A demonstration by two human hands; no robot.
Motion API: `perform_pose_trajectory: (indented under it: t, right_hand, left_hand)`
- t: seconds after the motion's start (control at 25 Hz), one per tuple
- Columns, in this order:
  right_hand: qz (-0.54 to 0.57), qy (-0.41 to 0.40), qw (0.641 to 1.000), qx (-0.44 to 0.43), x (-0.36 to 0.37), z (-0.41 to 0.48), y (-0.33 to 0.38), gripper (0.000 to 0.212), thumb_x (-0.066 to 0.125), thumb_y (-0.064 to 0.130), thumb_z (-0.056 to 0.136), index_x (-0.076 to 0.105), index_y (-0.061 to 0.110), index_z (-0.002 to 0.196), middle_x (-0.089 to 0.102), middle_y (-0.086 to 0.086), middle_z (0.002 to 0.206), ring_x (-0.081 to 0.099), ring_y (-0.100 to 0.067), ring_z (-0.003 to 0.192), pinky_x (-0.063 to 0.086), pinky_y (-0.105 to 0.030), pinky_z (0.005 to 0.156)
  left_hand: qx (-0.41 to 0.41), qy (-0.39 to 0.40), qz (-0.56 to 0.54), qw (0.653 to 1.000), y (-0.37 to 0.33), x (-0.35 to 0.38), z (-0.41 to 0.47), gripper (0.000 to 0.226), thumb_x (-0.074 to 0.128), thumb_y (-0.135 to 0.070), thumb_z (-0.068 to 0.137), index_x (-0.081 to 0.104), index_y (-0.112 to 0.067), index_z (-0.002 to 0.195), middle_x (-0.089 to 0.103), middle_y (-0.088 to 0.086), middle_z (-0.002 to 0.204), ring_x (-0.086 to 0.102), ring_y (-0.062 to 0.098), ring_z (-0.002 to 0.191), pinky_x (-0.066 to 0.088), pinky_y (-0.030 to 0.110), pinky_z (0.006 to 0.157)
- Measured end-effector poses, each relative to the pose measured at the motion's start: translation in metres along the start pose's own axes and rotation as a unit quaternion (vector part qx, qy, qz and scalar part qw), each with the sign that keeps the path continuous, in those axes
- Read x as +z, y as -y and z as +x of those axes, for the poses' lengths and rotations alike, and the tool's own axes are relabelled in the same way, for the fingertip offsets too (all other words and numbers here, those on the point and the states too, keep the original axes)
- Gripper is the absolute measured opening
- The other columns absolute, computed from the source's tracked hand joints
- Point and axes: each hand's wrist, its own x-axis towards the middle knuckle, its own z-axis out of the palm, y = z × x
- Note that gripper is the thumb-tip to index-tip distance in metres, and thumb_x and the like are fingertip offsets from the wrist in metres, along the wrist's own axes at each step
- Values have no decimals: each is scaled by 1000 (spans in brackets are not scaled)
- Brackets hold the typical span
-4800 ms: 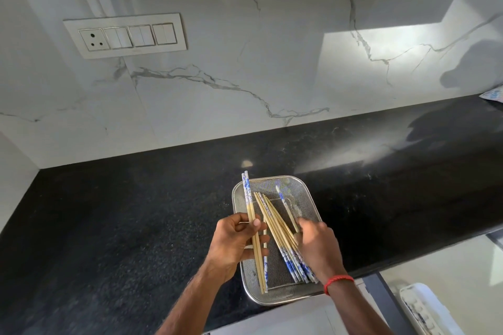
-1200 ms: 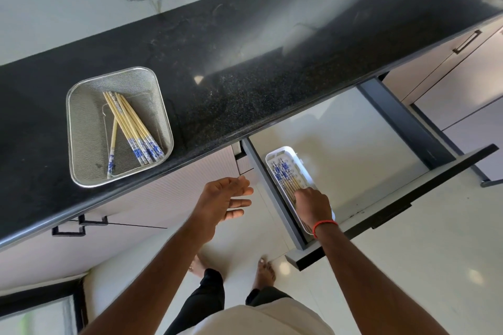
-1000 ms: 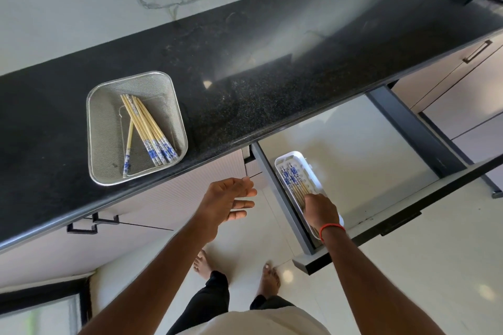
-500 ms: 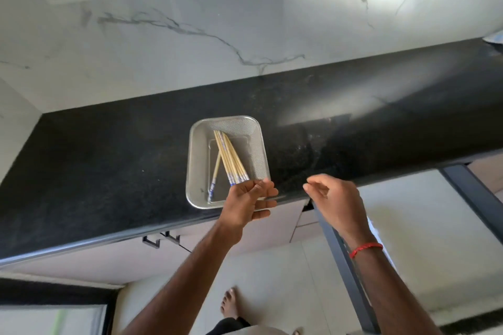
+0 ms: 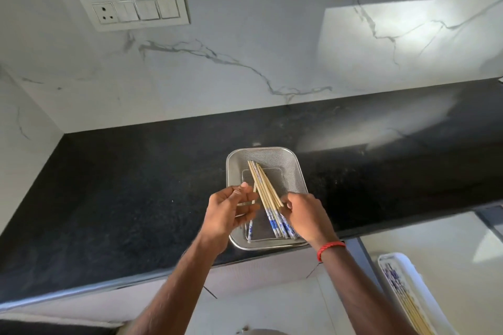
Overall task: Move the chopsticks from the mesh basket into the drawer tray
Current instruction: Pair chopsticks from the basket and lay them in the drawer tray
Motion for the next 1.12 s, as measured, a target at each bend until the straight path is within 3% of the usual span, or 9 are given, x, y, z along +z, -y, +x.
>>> perform_pose_trajectory:
  t: [0.16,0.28,0.4,0.6,0.76,0.88,1.0,1.12]
  right_hand:
    - [-58,-2,998,-5,23,-8,3,16,57,13,93,65,5,105,69,-13,97,67,-30,91,49,-30,68]
    - [-86,32,995,29,34,-12,14,19,49,6,96,63,5,109,70,-14,102,67,-29,96,50,-30,72]
    - [-23,12,999,46,33,-10,20,25,59,14,94,61,6,118,69,-14,106,64,-24,98,44,-21,73]
    - [41,-34,996,74,17,-1,16,46,74,15,84,60,6,127,73,-11,109,70,-21,99,54,-23,84]
    - [167,-78,982,24,-1,7,22,37,75,5,81,69,9,117,76,-3,99,72,-10,90,53,-11,82]
    - [159,-108,980,-57,-8,15,30,22,75,2,80,77,16,97,73,10,88,67,1,86,54,-13,81]
    - [37,-126,976,-171,-6,28,30,21,71,3,81,76,19,93,72,5,109,60,-7,110,52,-28,95]
    - [-14,-132,970,-201,-3,37,31,24,69,6,84,76,25,96,56,-2,139,43,-17,133,48,-27,99]
  left_hand:
    - [-10,18,-13,1000,0,-23,14,31,60,-28,99,72,0,105,75,22,109,72,35,91,59,47,88]
    - [-25,31,-11,999,2,-31,18,32,59,-28,99,72,0,104,75,21,108,71,34,93,59,45,84]
    - [-51,42,14,998,5,-34,22,36,58,-31,100,71,2,105,74,22,106,69,29,92,56,49,90]
    - [-63,72,36,995,10,-41,18,39,57,-36,98,72,-1,107,75,15,106,70,30,94,58,47,85]
    - [-78,97,8,992,1,-41,24,46,52,-46,99,71,-5,111,75,19,111,71,40,103,62,50,81]
    - [-109,147,-30,983,-7,-32,26,54,49,-48,100,70,0,114,75,22,107,74,38,93,63,49,75]
    - [-114,208,-28,971,-5,-25,28,47,58,-32,98,65,10,115,74,23,96,74,29,77,64,43,69]
    - [-113,235,6,965,0,-21,29,37,69,-17,89,66,11,113,74,19,87,74,26,70,63,38,66]
